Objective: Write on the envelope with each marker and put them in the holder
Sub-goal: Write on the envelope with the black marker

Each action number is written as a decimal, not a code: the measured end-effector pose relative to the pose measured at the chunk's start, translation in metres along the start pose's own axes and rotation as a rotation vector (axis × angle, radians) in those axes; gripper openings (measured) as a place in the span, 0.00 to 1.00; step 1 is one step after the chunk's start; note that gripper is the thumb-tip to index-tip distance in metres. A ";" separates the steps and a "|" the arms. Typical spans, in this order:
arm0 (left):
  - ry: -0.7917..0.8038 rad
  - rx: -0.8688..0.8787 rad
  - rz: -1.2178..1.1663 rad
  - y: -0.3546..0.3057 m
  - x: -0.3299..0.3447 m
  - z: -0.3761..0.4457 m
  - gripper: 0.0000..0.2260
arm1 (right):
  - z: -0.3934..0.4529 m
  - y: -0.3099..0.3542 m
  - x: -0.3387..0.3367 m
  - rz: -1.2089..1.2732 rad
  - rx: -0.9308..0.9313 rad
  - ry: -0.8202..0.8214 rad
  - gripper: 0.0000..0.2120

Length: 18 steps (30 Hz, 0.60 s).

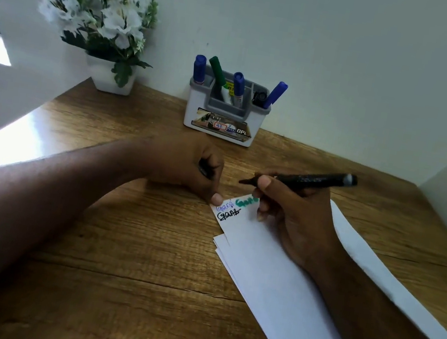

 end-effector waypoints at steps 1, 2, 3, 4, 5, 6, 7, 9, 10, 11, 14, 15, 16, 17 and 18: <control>-0.080 0.027 -0.067 -0.003 -0.006 -0.002 0.14 | 0.000 -0.003 0.001 0.086 0.018 0.021 0.05; -0.174 0.064 -0.151 -0.008 -0.012 -0.005 0.16 | 0.001 -0.004 0.003 0.158 0.032 0.047 0.08; -0.259 0.098 -0.249 -0.011 -0.016 -0.007 0.17 | 0.001 -0.005 0.005 0.214 0.043 0.071 0.11; -0.320 0.123 -0.358 -0.014 -0.018 -0.009 0.19 | 0.002 -0.005 0.005 0.245 0.048 0.081 0.12; -0.360 0.131 -0.461 -0.015 -0.017 -0.009 0.22 | 0.002 -0.004 0.005 0.258 0.044 0.085 0.10; -0.381 0.123 -0.541 -0.014 -0.013 -0.007 0.24 | 0.002 -0.003 0.004 0.258 0.026 0.081 0.09; -0.386 0.103 -0.585 -0.014 -0.009 -0.006 0.25 | 0.002 0.000 0.003 0.250 0.001 0.077 0.07; -0.360 0.061 -0.596 -0.012 0.001 -0.002 0.26 | 0.003 0.004 0.001 0.218 -0.047 0.064 0.03; -0.346 0.048 -0.590 -0.011 0.003 -0.001 0.25 | 0.004 0.005 0.001 0.202 -0.059 0.062 0.05; -0.335 0.035 -0.580 -0.010 0.005 -0.001 0.25 | 0.003 0.005 0.002 0.185 -0.059 0.067 0.06; -0.320 0.026 -0.523 -0.011 0.006 -0.002 0.27 | 0.003 0.005 0.004 0.130 -0.065 0.078 0.06; -0.315 0.033 -0.494 -0.013 0.007 -0.002 0.28 | 0.003 0.005 0.005 0.118 -0.070 0.085 0.06; -0.313 0.043 -0.467 -0.015 0.007 -0.003 0.29 | 0.002 0.005 0.006 0.103 -0.078 0.091 0.07; -0.316 0.056 -0.451 -0.017 0.008 -0.003 0.28 | 0.002 0.007 0.007 0.072 -0.089 0.095 0.07; -0.321 0.067 -0.451 -0.018 0.008 -0.003 0.27 | 0.000 0.009 0.008 0.016 -0.110 0.098 0.08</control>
Point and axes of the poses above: each hand's wrist, its own z-axis towards the middle knuckle, its own x-axis out of the palm, y = z × x, the point moved 9 cm from there along z, towards the middle knuckle, and after that the axes turned 15 degrees about -z, right-handed, at the moved point
